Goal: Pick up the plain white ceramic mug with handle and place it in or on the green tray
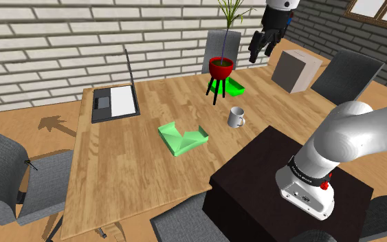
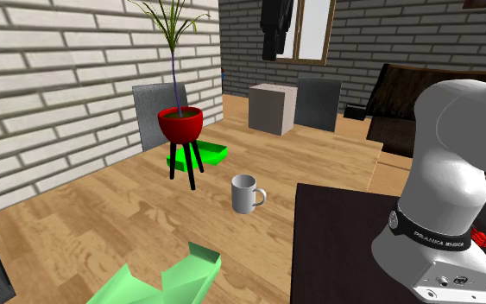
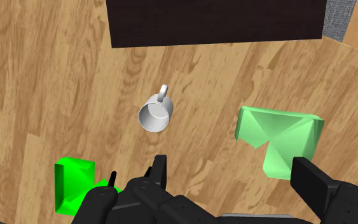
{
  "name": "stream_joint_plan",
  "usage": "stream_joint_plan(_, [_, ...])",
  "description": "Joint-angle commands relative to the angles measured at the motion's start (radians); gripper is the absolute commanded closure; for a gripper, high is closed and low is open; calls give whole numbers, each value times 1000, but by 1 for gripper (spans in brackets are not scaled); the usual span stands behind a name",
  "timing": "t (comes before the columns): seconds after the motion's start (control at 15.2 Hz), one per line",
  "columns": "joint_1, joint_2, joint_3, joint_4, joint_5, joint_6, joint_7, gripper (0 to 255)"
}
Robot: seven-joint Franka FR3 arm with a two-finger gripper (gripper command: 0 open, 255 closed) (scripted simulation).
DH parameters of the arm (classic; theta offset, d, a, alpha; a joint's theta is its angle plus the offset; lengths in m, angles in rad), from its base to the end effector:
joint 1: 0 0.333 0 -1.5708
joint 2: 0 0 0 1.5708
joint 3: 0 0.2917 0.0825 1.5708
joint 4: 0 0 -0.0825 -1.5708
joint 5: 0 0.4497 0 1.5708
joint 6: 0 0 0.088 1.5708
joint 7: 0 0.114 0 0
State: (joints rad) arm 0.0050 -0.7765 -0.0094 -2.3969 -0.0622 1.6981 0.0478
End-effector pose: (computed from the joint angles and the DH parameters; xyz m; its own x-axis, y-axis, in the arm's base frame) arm 0.4043 -0.0085 0.5523 0.9959 -0.0420 0.0800 -0.0463 -0.9976 0.0517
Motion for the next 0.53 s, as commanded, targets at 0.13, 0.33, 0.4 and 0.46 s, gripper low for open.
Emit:
stream_joint_plan(0.13, [-10,22,-20,-44,-9,59,-9,0])
stream_joint_plan(0.33, [-27,64,-50,-101,-22,149,-22,0])
stream_joint_plan(0.4, [-32,82,-60,-118,-27,180,-26,0])
stream_joint_plan(0.46, [-38,100,-71,-134,-31,212,-31,0])
